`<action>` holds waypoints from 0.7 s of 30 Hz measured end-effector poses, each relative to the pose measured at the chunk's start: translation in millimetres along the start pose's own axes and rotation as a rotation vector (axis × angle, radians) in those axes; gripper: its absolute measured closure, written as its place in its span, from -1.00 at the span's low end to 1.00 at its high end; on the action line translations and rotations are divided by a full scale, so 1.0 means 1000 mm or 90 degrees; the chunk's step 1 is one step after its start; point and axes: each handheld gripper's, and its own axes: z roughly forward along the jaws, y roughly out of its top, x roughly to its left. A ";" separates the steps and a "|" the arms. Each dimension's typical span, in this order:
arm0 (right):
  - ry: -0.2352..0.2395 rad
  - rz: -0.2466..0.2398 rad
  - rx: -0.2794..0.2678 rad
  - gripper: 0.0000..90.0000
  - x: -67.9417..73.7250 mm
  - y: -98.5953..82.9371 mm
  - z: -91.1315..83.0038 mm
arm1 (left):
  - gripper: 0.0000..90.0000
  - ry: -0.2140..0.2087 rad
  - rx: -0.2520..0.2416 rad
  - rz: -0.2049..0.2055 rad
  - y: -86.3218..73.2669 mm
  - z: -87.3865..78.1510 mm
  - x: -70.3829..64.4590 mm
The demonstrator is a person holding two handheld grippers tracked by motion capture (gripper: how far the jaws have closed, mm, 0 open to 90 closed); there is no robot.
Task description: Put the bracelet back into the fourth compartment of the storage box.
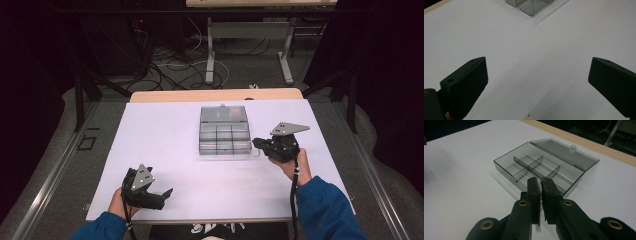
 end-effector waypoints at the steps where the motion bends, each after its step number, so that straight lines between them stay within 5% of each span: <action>1: 0.001 0.000 -0.005 0.90 0.000 0.001 0.001 | -0.94 0.000 0.000 0.001 0.000 0.000 0.000; 21: 0.008 -0.012 -0.023 0.90 0.005 0.016 0.010 | -0.94 0.000 0.002 -0.001 0.000 0.000 0.001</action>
